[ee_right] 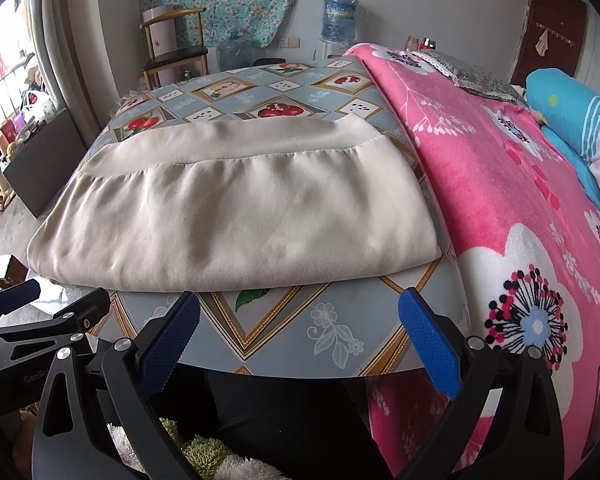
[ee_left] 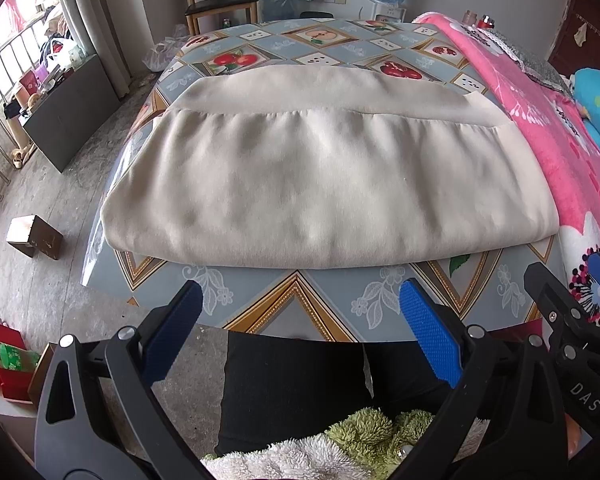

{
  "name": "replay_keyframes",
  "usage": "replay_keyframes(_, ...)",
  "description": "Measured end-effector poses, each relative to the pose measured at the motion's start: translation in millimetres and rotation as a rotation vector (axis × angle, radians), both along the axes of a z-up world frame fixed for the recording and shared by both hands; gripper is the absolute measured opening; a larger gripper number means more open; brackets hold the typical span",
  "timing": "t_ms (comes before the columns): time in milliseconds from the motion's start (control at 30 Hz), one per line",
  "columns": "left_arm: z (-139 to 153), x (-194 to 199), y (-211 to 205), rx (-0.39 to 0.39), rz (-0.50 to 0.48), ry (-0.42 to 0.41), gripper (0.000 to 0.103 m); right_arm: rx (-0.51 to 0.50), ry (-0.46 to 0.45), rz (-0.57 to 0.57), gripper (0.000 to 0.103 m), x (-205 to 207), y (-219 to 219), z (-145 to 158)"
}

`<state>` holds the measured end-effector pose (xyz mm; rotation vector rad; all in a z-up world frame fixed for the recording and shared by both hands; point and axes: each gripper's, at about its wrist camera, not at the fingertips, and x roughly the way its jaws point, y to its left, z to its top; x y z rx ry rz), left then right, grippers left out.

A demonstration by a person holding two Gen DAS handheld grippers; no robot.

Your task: Fold large clothes

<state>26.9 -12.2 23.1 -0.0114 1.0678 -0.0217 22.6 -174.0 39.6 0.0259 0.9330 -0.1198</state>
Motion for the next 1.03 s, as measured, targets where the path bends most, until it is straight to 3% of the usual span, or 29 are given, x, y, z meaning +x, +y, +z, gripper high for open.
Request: replay_keyframes(1033, -2.2, 2.4, -0.4, -0.001, -0.001, 0.006, 0.095, 0.004, 0.001, -0.003, 0.097, 1.0, -2.0, -3.5)
